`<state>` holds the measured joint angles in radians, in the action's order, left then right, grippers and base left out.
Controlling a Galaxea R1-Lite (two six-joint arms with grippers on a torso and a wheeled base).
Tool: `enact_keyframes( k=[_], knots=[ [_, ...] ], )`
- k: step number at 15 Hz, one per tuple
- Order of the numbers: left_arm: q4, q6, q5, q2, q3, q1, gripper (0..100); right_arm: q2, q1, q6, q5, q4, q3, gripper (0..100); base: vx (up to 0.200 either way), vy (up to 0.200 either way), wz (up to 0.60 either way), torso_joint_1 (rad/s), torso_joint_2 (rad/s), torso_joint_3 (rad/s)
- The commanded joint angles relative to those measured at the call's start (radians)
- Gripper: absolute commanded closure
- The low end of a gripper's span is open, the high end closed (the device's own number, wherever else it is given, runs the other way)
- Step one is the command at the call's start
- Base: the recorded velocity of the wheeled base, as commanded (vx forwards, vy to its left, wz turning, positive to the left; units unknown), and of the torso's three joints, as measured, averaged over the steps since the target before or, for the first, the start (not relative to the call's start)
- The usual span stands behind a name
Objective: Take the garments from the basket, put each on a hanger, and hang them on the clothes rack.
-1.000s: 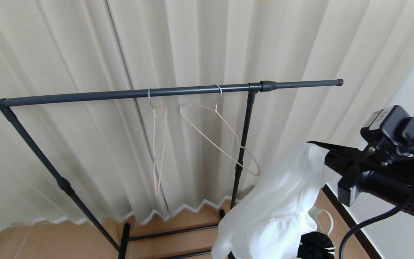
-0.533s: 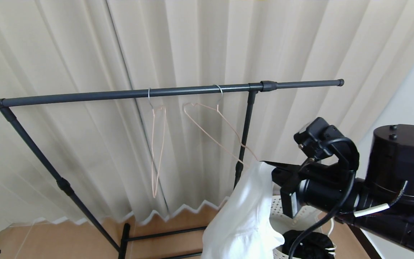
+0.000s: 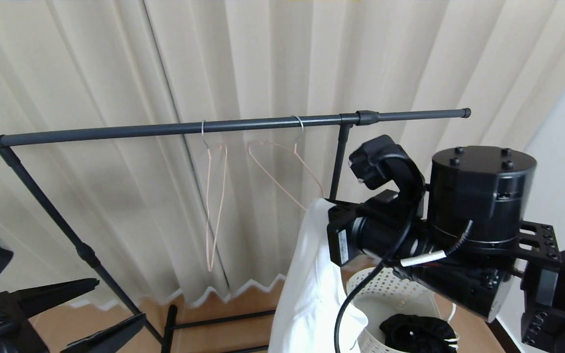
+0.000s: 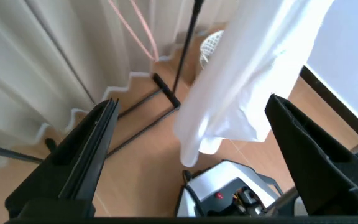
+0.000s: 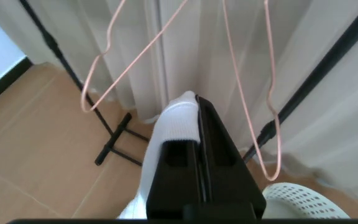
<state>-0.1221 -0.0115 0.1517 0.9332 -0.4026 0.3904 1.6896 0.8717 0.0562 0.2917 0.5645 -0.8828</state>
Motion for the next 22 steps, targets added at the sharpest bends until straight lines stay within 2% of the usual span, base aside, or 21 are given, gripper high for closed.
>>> enact_keyframes(
  k=[1, 2, 3, 4, 5, 6, 7, 9, 12, 13, 16, 19, 22],
  knots=[
    [-0.005, 0.008, -0.006, 0.125, -0.039, 0.073, 0, 0.079, 0.016, -0.002, 0.096, -0.104, -0.162, 100, 0.000, 0.000, 0.00, 0.000, 0.00, 0.000],
    [-0.007, 0.008, -0.008, 0.161, -0.056, 0.107, 0, 0.093, 0.016, -0.002, 0.130, -0.133, -0.196, 100, 0.000, 0.000, 0.00, 0.000, 0.00, 0.000],
    [-0.007, 0.008, -0.008, 0.161, -0.056, 0.107, 0, 0.093, 0.016, -0.002, 0.130, -0.133, -0.196, 100, 0.000, 0.000, 0.00, 0.000, 0.00, 0.000],
    [-0.054, 0.025, -0.029, 0.248, -0.076, 0.176, 0, 0.136, 0.029, -0.001, 0.202, -0.144, -0.252, 100, 0.000, 0.000, 0.00, 0.000, 0.00, 0.000],
    [-0.100, 0.044, -0.064, 0.294, -0.076, 0.215, 0, 0.151, 0.029, -0.001, 0.231, -0.144, -0.278, 100, 0.000, 0.000, 0.00, 0.000, 0.00, 0.000],
    [-0.149, 0.073, -0.118, 0.343, -0.078, 0.251, 0, 0.167, 0.032, 0.001, 0.245, -0.144, -0.301, 100, 0.000, 0.000, 0.00, 0.000, 0.00, 0.000],
    [-0.223, 0.116, -0.212, 0.412, -0.085, 0.315, 0, 0.174, 0.041, 0.001, 0.270, -0.144, -0.320, 100, 0.000, 0.000, 0.00, 0.000, 0.00, 0.000],
    [-0.292, 0.143, -0.302, 0.498, -0.105, 0.364, 0, 0.193, 0.050, 0.013, 0.276, -0.143, -0.338, 100, 0.000, 0.000, 0.00, 0.000, 0.00, 0.000],
    [-0.312, 0.150, -0.396, 0.636, -0.180, 0.456, 0, 0.206, 0.066, 0.068, 0.277, -0.143, -0.343, 100, 0.000, 0.000, 0.00, 0.000, 0.00, 0.000],
    [-0.315, 0.153, -0.423, 0.671, -0.200, 0.470, 0, 0.206, 0.066, 0.073, 0.277, -0.143, -0.346, 100, 0.000, 0.000, 0.00, 0.000, 0.00, 0.000],
    [-0.399, 0.232, -0.517, 0.760, -0.260, 0.513, 0, 0.205, 0.072, 0.102, 0.277, -0.140, -0.349, 100, 0.000, 0.000, 0.00, 0.000, 0.00, 0.000],
    [-0.430, 0.239, -0.537, 0.802, -0.274, 0.515, 0, 0.193, 0.072, 0.103, 0.277, -0.144, -0.335, 100, 0.000, 0.000, 0.00, 0.000, 0.00, 0.000],
    [-0.447, 0.269, -0.649, 0.826, -0.321, 0.513, 0, 0.162, 0.075, 0.103, 0.279, -0.143, -0.311, 100, 0.000, 0.000, 0.00, 0.000, 0.00, 0.000]
  ],
)
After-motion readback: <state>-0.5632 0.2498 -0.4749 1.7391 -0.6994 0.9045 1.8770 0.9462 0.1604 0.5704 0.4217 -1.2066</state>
